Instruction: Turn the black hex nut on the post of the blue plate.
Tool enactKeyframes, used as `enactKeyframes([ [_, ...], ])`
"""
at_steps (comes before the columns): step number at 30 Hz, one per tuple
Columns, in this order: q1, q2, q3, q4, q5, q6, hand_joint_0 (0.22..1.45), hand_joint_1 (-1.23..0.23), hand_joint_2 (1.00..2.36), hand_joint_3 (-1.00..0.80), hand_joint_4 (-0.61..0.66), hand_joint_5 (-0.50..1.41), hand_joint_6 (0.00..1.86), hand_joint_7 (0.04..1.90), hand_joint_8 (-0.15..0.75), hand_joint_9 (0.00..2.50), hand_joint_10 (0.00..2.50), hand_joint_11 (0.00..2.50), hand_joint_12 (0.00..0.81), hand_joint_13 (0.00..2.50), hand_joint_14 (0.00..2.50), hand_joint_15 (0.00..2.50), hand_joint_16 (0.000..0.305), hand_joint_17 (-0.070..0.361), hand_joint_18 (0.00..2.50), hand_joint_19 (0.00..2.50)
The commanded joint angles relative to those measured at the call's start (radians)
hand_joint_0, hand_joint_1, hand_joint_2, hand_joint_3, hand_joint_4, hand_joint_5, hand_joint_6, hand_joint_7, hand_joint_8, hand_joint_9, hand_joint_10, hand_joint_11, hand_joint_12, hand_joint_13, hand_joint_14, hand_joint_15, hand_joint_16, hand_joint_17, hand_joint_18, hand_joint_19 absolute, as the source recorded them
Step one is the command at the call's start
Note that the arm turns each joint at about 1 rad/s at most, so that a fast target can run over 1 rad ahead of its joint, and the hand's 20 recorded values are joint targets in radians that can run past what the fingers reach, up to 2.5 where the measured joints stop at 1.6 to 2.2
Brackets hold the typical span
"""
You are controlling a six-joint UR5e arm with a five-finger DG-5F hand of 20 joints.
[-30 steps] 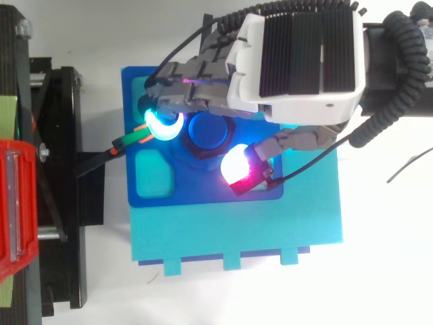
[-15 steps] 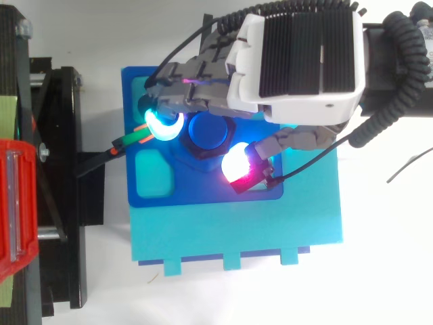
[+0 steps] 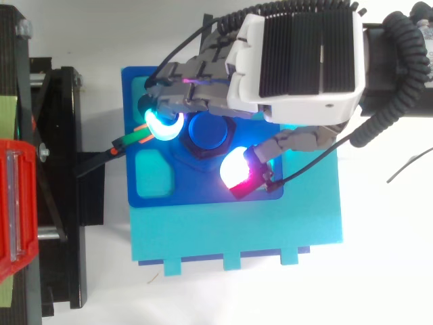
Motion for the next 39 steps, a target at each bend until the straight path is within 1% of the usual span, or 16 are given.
enactKeyframes([
  [1,0.0,0.0,0.0,0.002,0.0,0.0,0.43,-0.73,1.0,-0.5,0.23,-0.25,0.5,0.89,0.311,0.43,0.0,0.14,0.452,0.65,0.01,0.2,0.064,0.144,0.67,0.32],
  [4,0.0,0.0,0.0,0.002,0.0,0.003,0.39,-0.67,1.0,-0.5,0.22,-0.26,0.5,0.84,0.324,0.41,0.0,0.12,0.47,0.64,0.01,0.19,0.069,0.154,0.68,0.32],
  [7,0.006,0.0,0.005,0.008,0.002,0.005,0.38,-0.63,1.0,-0.5,0.22,-0.27,0.5,0.82,0.33,0.39,0.0,0.09,0.481,0.63,0.01,0.18,0.071,0.159,0.69,0.3],
  [11,0.009,0.002,0.048,-0.015,-0.002,0.012,0.37,-0.61,1.0,-0.5,0.22,-0.27,0.5,0.81,0.331,0.37,0.0,0.06,0.488,0.61,0.01,0.17,0.073,0.163,0.67,0.31],
  [17,0.009,0.002,0.089,-0.057,-0.021,0.012,0.36,-0.57,1.0,-0.5,0.22,-0.27,0.5,0.8,0.327,0.34,0.0,0.01,0.494,0.58,0.01,0.16,0.074,0.166,0.65,0.3],
  [18,0.005,0.002,0.115,-0.072,-0.037,0.012,0.36,-0.57,1.0,-0.5,0.22,-0.27,0.5,0.79,0.328,0.34,0.0,0.0,0.494,0.57,0.01,0.15,0.074,0.167,0.65,0.31],
  [24,-0.002,0.003,0.132,-0.092,-0.058,0.008,0.37,-0.52,1.0,-0.5,0.24,-0.25,0.5,0.8,0.333,0.35,0.0,0.0,0.49,0.56,0.01,0.15,0.074,0.166,0.64,0.31],
  [29,-0.005,0.032,0.13,-0.15,-0.06,-0.002,0.38,-0.46,1.0,-0.5,0.24,-0.24,0.5,0.79,0.33,0.37,0.0,0.0,0.481,0.55,0.0,0.13,0.072,0.161,0.63,0.32],
  [30,-0.006,0.051,0.129,-0.19,-0.06,-0.012,0.38,-0.45,1.0,-0.5,0.24,-0.24,0.5,0.79,0.329,0.37,0.0,0.0,0.48,0.55,0.0,0.13,0.071,0.161,0.63,0.33],
  [32,-0.006,0.061,0.124,-0.222,-0.046,-0.02,0.39,-0.44,1.0,-0.5,0.24,-0.23,0.5,0.78,0.327,0.38,0.0,0.0,0.48,0.54,0.0,0.12,0.07,0.159,0.63,0.32],
  [33,-0.006,0.074,0.118,-0.256,-0.017,-0.02,0.39,-0.44,1.0,-0.5,0.24,-0.23,0.5,0.78,0.326,0.38,0.0,0.0,0.481,0.54,0.0,0.12,0.07,0.158,0.63,0.32],
  [34,-0.006,0.08,0.112,-0.265,-0.008,-0.021,0.39,-0.43,1.0,-0.5,0.24,-0.23,0.5,0.78,0.325,0.38,0.0,0.0,0.479,0.53,0.0,0.12,0.07,0.157,0.62,0.32],
  [35,-0.006,0.095,0.095,-0.281,0.003,-0.017,0.4,-0.43,1.0,-0.5,0.24,-0.23,0.5,0.78,0.323,0.39,0.0,0.0,0.477,0.53,0.0,0.11,0.069,0.155,0.62,0.32],
  [37,-0.006,0.115,0.069,-0.281,0.006,-0.017,0.41,-0.43,1.0,-0.5,0.24,-0.23,0.5,0.78,0.322,0.39,0.0,0.0,0.474,0.53,0.0,0.11,0.068,0.153,0.62,0.33],
  [38,-0.006,0.147,0.026,-0.267,0.005,-0.014,0.41,-0.43,1.0,-0.5,0.24,-0.23,0.5,0.78,0.321,0.39,0.0,0.0,0.473,0.53,0.0,0.12,0.068,0.153,0.61,0.33],
  [39,-0.005,0.16,0.005,-0.255,0.008,-0.012,0.41,-0.43,1.0,-0.5,0.24,-0.23,0.5,0.78,0.322,0.4,0.0,0.0,0.472,0.53,0.0,0.11,0.068,0.152,0.62,0.33],
])
